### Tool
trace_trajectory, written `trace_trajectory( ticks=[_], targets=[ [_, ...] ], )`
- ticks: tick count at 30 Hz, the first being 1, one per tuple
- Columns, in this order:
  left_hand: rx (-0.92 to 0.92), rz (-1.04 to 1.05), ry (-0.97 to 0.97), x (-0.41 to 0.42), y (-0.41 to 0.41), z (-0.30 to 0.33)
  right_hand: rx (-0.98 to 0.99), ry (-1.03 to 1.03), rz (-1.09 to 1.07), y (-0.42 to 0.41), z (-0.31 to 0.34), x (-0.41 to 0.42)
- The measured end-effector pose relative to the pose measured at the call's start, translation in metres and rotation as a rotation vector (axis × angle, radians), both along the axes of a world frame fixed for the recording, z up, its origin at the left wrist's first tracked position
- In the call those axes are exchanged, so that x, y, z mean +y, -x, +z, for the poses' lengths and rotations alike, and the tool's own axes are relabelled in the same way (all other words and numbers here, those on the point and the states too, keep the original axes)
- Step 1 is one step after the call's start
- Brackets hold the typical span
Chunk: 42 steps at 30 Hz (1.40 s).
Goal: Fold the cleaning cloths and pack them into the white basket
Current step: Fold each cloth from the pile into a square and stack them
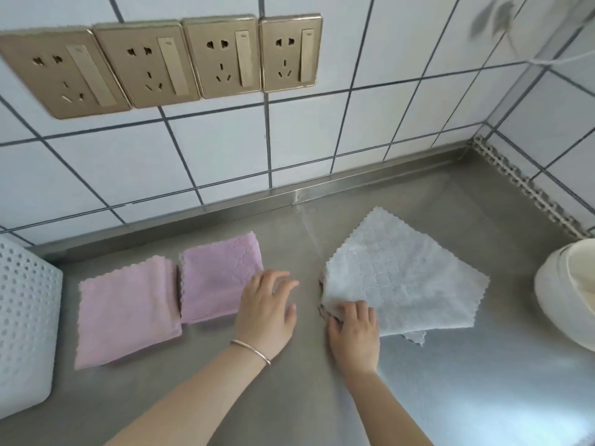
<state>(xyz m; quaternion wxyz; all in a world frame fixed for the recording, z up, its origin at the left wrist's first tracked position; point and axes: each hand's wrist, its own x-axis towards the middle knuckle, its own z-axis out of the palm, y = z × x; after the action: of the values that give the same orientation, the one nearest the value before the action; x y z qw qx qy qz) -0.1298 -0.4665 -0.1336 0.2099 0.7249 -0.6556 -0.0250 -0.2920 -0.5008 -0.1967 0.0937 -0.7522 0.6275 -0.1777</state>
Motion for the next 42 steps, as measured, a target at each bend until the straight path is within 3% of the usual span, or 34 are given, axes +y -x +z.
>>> trace_trajectory(
  ticks=[4,8,14,20,25,30,32,37,42],
  targets=[
    [-0.022,-0.176,-0.141,-0.012,0.029,-0.012,0.006,0.026,0.070,0.007,0.001,-0.016],
    [-0.125,-0.225,-0.272,-0.031,0.046,-0.018,-0.073,0.106,0.073,0.013,0.004,-0.020],
    [-0.138,-0.132,-0.151,-0.074,0.076,0.002,-0.099,0.301,0.045,0.036,0.022,-0.038],
    [-0.100,-0.127,-0.041,-0.093,0.092,0.040,-0.036,0.249,-0.106,0.071,0.055,-0.064],
    [-0.060,-0.065,0.051,-0.100,0.077,0.082,-0.158,0.259,-0.191,0.102,0.112,-0.076],
    [-0.080,-0.082,0.142,-0.088,0.036,0.153,-0.177,0.388,0.008,0.116,0.193,-0.081],
    [-0.089,-0.098,0.199,-0.071,0.013,0.179,-0.153,0.331,0.108,0.116,0.223,-0.079],
    [0.033,-0.070,0.188,-0.005,-0.051,0.222,-0.186,-0.074,0.207,0.089,0.268,-0.064],
    [-0.048,0.128,0.089,0.067,-0.112,0.223,-0.243,-0.131,0.311,0.013,0.266,-0.027]
  ],
)
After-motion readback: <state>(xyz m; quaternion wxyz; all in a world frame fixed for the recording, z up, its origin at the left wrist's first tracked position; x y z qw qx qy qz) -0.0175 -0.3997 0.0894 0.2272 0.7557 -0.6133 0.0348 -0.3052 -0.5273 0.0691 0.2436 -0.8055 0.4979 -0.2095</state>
